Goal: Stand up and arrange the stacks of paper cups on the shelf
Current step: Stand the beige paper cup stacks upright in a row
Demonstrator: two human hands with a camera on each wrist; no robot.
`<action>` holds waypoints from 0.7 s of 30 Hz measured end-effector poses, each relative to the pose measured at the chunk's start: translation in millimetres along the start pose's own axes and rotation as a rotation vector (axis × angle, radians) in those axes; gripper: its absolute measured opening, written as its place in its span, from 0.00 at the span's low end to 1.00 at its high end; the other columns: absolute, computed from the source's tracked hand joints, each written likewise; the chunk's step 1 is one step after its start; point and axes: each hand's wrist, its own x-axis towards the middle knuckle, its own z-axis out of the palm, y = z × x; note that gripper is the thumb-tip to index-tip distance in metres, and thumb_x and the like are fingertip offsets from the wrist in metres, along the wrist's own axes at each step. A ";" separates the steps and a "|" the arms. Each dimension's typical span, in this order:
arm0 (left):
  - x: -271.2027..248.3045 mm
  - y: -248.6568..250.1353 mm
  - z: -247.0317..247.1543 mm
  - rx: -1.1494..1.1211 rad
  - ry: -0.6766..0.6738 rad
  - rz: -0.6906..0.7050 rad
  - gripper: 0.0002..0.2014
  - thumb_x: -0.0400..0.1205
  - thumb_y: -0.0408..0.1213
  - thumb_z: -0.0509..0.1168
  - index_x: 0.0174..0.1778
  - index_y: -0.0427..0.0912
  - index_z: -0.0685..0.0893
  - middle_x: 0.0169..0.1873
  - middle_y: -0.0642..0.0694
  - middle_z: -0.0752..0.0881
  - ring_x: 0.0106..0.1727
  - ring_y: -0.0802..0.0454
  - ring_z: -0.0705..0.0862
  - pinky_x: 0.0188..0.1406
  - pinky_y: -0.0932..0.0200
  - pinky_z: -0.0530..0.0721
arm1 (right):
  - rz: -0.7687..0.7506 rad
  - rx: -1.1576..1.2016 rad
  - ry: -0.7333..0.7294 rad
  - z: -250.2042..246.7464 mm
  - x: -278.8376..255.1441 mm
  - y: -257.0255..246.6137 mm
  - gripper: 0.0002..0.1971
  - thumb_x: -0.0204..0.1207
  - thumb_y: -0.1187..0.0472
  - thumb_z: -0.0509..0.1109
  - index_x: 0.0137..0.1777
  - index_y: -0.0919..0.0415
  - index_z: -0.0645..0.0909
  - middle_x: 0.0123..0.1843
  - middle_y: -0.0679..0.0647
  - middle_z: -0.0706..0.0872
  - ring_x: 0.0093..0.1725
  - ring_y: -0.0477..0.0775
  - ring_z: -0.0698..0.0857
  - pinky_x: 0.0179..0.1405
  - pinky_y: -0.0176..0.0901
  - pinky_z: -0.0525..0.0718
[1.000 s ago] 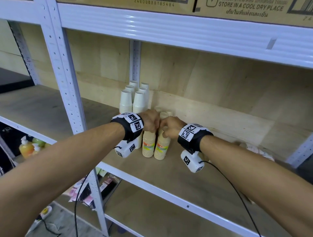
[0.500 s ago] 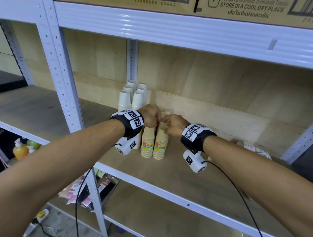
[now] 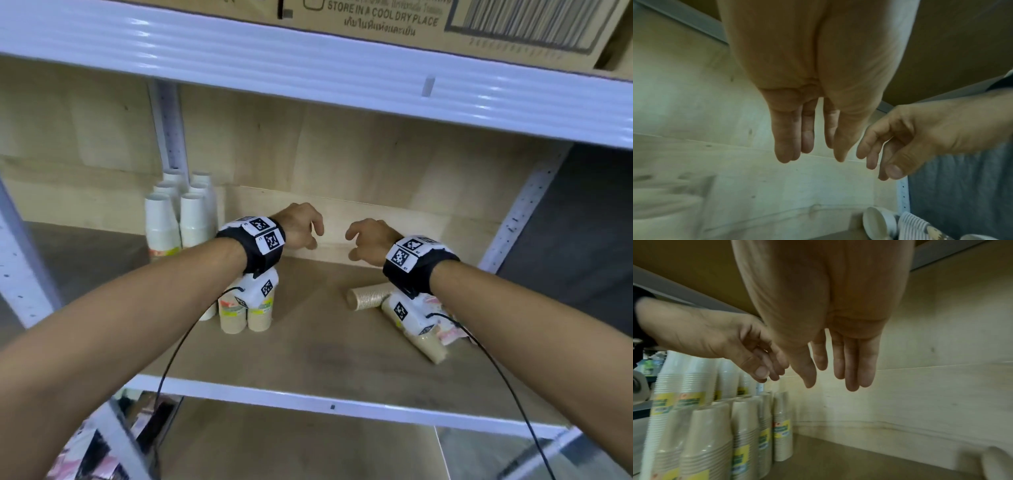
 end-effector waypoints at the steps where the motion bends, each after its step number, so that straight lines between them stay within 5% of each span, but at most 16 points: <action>1: 5.8 6.7 6.0 -0.003 -0.012 0.020 0.15 0.75 0.37 0.76 0.58 0.46 0.87 0.51 0.48 0.80 0.54 0.47 0.83 0.50 0.60 0.78 | 0.028 -0.001 -0.001 -2.0 -3.8 11.3 0.22 0.69 0.57 0.77 0.63 0.48 0.80 0.60 0.52 0.82 0.53 0.55 0.83 0.47 0.43 0.81; 8: 38.1 49.8 59.0 -0.028 -0.091 0.126 0.20 0.76 0.39 0.75 0.64 0.48 0.84 0.60 0.47 0.81 0.55 0.49 0.82 0.52 0.59 0.80 | 0.201 -0.048 -0.031 4.7 -41.6 79.3 0.18 0.73 0.58 0.73 0.63 0.51 0.82 0.62 0.53 0.84 0.56 0.55 0.85 0.53 0.45 0.85; 13: 57.8 63.9 99.0 -0.029 -0.185 0.134 0.24 0.78 0.36 0.73 0.71 0.47 0.79 0.69 0.44 0.78 0.66 0.45 0.81 0.59 0.58 0.79 | 0.334 -0.060 -0.089 26.3 -68.9 118.8 0.29 0.68 0.46 0.76 0.69 0.47 0.76 0.68 0.51 0.79 0.66 0.55 0.79 0.60 0.45 0.78; 16: 68.4 64.9 121.7 -0.031 -0.233 0.129 0.27 0.78 0.35 0.72 0.75 0.46 0.76 0.72 0.44 0.76 0.69 0.45 0.79 0.63 0.56 0.79 | 0.405 -0.035 -0.105 45.0 -77.6 133.3 0.32 0.68 0.47 0.77 0.72 0.50 0.74 0.63 0.49 0.79 0.66 0.58 0.80 0.60 0.45 0.79; 21: 81.5 56.8 155.6 -0.016 -0.283 0.086 0.36 0.75 0.37 0.75 0.79 0.46 0.69 0.75 0.46 0.75 0.70 0.45 0.78 0.65 0.53 0.81 | 0.463 -0.092 -0.108 73.2 -85.0 147.7 0.33 0.71 0.45 0.75 0.76 0.51 0.72 0.75 0.53 0.75 0.73 0.59 0.75 0.70 0.52 0.72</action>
